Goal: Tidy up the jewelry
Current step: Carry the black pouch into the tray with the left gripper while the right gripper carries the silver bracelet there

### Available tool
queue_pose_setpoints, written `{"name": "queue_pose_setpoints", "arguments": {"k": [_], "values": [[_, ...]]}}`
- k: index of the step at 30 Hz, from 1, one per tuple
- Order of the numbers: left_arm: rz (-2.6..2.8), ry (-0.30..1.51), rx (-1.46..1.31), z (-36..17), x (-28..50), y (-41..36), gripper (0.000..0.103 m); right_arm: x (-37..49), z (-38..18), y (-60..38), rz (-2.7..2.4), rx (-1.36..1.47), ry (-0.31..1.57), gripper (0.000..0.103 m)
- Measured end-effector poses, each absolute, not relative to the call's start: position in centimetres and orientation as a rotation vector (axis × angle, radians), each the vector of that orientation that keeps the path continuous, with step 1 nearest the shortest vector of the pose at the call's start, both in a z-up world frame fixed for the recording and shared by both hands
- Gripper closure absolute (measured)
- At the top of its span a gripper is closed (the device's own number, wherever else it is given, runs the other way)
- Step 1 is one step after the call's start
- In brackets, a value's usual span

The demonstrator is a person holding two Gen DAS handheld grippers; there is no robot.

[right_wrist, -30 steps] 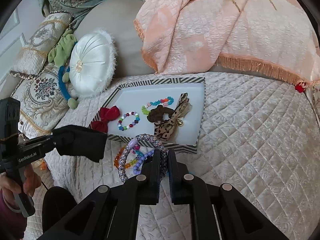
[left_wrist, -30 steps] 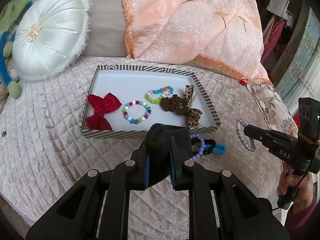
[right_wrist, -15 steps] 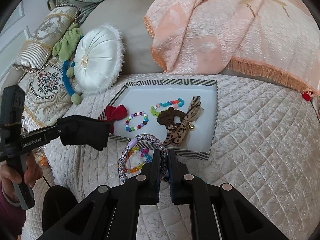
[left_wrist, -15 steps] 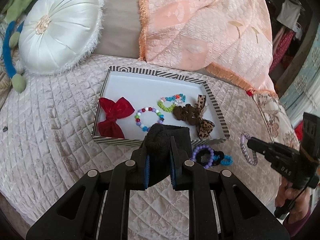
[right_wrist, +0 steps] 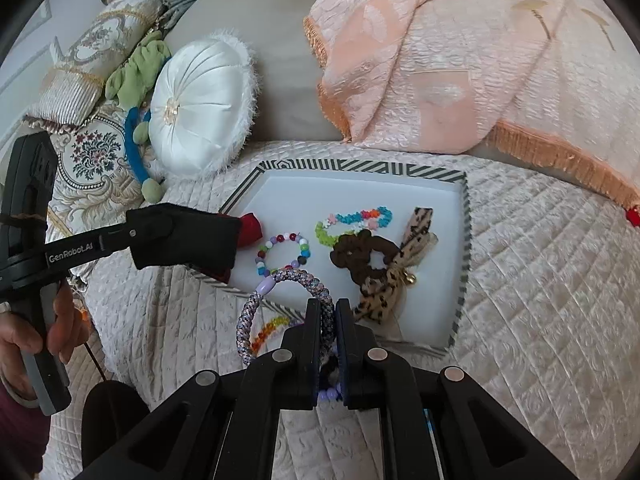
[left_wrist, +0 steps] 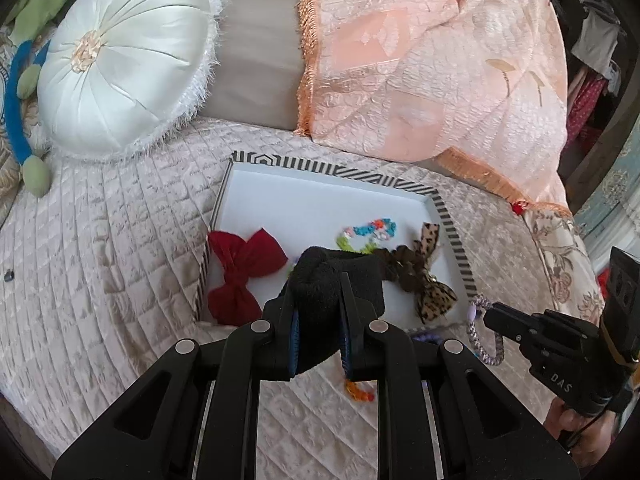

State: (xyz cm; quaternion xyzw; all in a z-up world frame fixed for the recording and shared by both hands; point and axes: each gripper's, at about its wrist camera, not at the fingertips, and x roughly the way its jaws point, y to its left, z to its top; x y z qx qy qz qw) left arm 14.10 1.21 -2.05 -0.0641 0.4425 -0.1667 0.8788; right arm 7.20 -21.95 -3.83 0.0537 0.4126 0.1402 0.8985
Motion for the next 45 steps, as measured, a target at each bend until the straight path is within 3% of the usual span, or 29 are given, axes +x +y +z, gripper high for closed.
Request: {"name": "queue_pose_setpoints", "arguments": {"k": [25, 42, 45], "values": [[-0.239, 0.991, -0.235, -7.4, 25.8, 1.6, 0.088, 20.3, -7.5, -19.2, 0.27, 0.091, 0.973, 0.096], [-0.187, 1.02, -0.203, -10.1, 28.0, 2.5, 0.088, 27.0, -11.4, -19.7, 0.161, 0.134, 1.033, 0.096], [-0.187, 1.021, -0.211, -9.8, 27.5, 2.8, 0.071, 26.9, -11.4, -20.0, 0.188, 0.186, 1.033, 0.096]]}}
